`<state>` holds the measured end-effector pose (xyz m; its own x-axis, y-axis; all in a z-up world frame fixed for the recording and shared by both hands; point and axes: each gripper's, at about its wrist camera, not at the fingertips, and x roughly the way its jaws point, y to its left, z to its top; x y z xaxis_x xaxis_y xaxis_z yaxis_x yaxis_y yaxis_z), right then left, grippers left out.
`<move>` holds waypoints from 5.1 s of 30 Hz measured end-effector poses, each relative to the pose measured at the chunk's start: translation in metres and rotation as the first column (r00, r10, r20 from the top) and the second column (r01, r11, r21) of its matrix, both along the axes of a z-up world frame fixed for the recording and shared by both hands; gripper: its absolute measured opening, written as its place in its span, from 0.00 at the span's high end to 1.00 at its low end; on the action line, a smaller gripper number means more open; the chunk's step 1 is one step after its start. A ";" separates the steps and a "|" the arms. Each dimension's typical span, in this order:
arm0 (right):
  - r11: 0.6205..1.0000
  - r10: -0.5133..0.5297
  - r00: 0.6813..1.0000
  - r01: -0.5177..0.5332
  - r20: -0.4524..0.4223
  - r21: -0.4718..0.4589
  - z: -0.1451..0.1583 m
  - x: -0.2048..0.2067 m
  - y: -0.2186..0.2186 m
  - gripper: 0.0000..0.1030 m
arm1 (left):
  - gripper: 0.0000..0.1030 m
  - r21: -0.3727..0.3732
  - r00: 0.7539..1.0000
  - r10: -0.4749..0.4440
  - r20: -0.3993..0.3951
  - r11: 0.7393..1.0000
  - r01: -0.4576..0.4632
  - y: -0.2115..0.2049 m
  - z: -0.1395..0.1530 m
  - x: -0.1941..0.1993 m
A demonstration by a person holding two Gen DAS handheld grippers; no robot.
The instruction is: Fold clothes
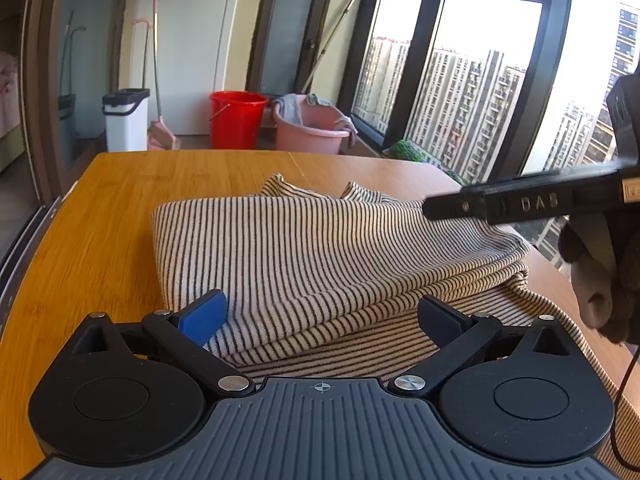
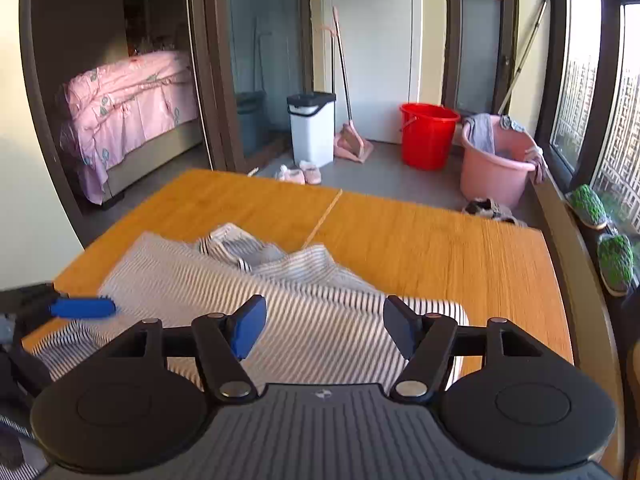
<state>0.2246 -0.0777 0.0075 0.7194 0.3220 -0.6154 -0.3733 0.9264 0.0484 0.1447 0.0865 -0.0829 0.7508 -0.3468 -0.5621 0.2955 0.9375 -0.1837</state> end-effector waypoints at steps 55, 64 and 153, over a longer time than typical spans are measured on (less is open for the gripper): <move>0.967 -0.023 0.999 0.014 0.030 0.254 0.020 -0.264 -0.093 0.61 | 0.00 -0.151 0.984 -0.027 -0.176 0.988 0.000 0.066 0.044 -0.110; 0.926 -0.080 0.976 0.148 -0.202 0.346 -0.044 -0.203 -0.099 0.54 | 0.04 -0.173 0.963 -0.011 -0.271 0.984 -0.038 0.061 0.003 -0.093; 0.993 -0.087 0.977 0.069 0.197 0.096 -0.002 -0.152 -0.083 0.18 | 0.07 -0.138 0.997 -0.073 -0.015 0.988 0.071 0.063 0.050 -0.085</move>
